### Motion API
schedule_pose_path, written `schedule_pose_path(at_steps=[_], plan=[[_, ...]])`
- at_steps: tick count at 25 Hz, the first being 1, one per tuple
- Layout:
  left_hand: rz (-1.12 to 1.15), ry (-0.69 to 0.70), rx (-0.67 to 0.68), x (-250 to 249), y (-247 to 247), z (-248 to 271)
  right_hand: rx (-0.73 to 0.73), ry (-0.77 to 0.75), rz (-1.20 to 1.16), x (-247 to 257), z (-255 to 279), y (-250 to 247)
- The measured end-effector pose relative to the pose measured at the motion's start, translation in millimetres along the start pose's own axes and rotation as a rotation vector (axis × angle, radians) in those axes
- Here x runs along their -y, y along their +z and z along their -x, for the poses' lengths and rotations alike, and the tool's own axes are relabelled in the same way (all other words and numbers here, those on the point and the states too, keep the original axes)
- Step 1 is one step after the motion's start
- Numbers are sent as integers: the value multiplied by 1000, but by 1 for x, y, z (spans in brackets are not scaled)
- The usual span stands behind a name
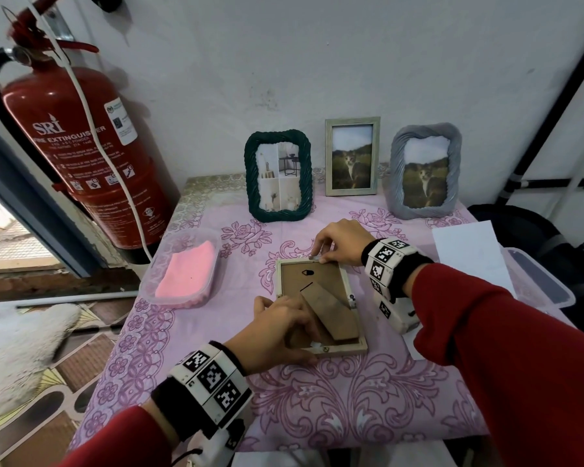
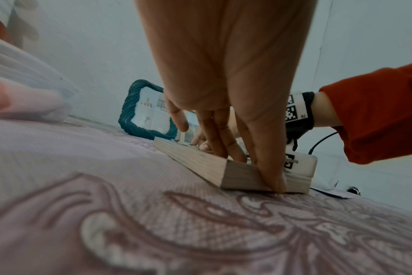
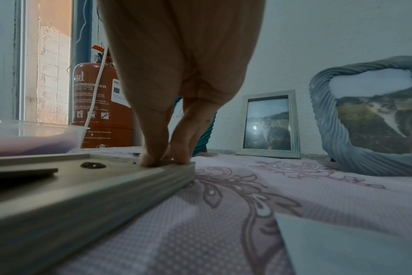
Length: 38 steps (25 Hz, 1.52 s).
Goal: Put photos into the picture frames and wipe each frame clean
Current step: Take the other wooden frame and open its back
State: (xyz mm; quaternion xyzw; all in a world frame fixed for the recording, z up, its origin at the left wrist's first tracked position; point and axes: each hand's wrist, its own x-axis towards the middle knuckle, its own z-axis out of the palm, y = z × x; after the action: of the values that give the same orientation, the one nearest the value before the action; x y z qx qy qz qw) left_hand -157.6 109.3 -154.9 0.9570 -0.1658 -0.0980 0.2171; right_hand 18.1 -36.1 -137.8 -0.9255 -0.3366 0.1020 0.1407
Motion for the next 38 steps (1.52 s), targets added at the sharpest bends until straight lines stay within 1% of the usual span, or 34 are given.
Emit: schedule_pose_path(at_steps=[10,17,26,34,38], plan=[[30,6,-40,-2,1,0,-22,32,-14,-1,-3,2],[61,13,-14,-3,0,0,-25,59,-26,2,-2,2],[103,35,-27,-2,-1,-1,-32,114,15,6,-3,1],[97,51,-23,-2,-1,-1,-45,134,29,9,-3,3],[102,45,-29,-1,0,0,-61,116,51,10,2,4]])
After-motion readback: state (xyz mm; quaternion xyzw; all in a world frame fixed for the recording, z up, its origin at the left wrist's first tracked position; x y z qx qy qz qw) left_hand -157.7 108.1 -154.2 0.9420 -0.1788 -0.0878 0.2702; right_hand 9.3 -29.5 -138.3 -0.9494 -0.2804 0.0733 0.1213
